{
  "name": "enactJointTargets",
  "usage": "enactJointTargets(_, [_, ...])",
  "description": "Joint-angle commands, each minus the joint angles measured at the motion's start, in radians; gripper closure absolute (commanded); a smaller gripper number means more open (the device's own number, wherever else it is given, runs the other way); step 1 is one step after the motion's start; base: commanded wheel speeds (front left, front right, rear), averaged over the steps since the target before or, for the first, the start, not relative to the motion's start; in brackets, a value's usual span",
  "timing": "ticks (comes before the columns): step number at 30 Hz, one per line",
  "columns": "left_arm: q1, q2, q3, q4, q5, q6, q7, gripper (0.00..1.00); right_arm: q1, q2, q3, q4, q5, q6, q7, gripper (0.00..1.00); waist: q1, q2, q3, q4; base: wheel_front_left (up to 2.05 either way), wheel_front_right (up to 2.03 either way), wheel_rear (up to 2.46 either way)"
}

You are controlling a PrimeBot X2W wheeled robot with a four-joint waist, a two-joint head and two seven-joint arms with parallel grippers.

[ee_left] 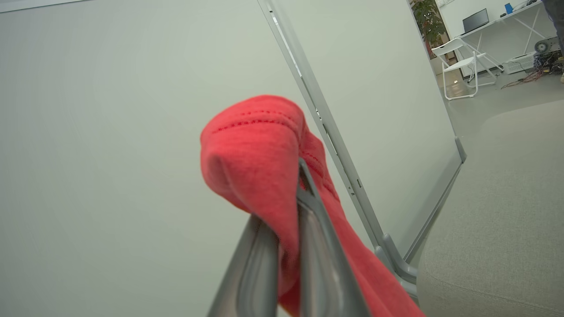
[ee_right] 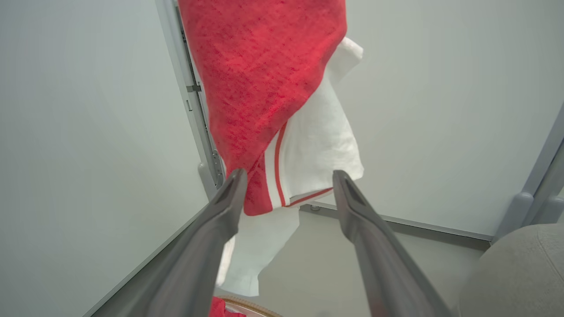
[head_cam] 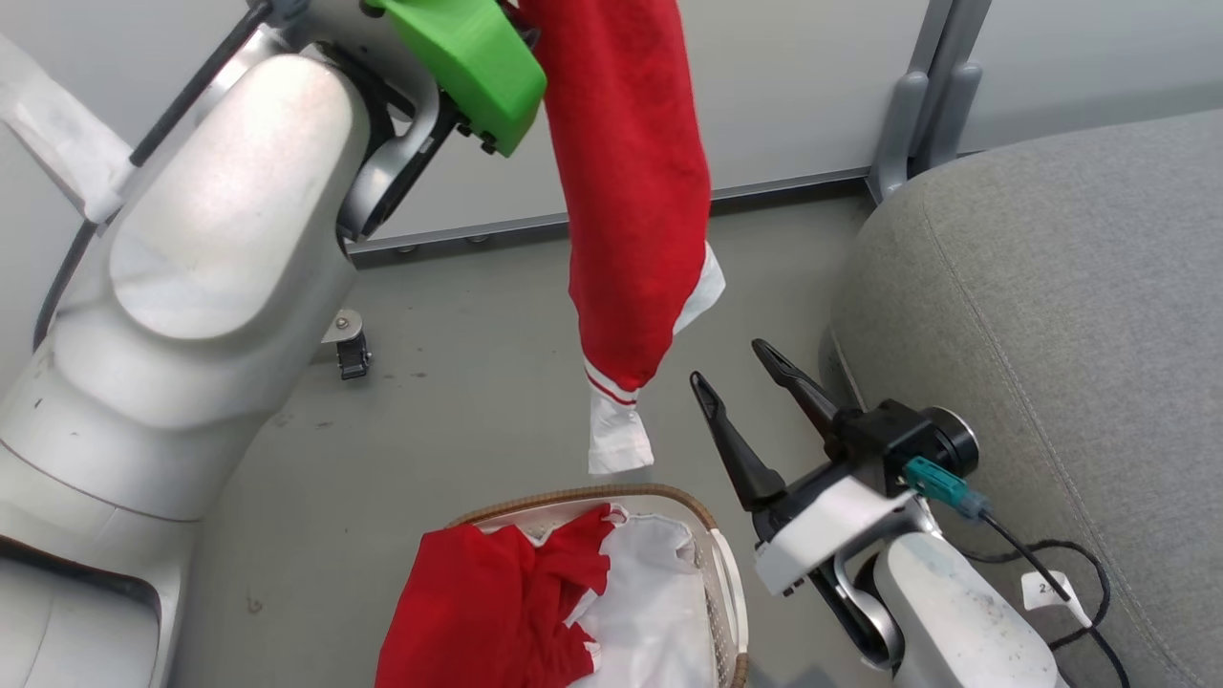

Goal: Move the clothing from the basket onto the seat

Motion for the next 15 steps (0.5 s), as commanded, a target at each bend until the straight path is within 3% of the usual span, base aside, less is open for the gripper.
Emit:
enactJointTargets(1, [-0.021, -0.008, -0.007, -0.01, -0.009, -0.003, 0.004, 1.0, -0.027, -0.004, 0.017, 0.017, 0.01, -0.001, -0.002, 0.0, 0.0001, 0.0, -0.006, 0.013, 0.0, 0.0, 0.0])
enactJointTargets(13, [-0.011, -0.049, -0.056, -0.061, -0.048, -0.005, 0.013, 1.0, -0.201, -0.005, 0.118, 0.157, 0.064, -0.001, -0.002, 0.0, 0.0001, 0.0, -0.004, 0.065, 0.0, 0.0, 0.0])
enactJointTargets(14, [-0.006, -0.05, -0.057, -0.063, -0.055, -0.005, 0.013, 1.0, -0.214, -0.004, 0.12, 0.164, 0.069, -0.001, -0.002, 0.2, 0.0001, 0.0, -0.003, 0.068, 0.0, 0.0, 0.0])
enactJointTargets(15, [-0.002, -0.05, -0.058, -0.065, -0.058, -0.005, 0.012, 1.0, -0.223, -0.004, 0.119, 0.171, 0.072, -0.001, -0.002, 0.49, 0.0001, 0.0, -0.002, 0.072, 0.0, 0.0, 0.0])
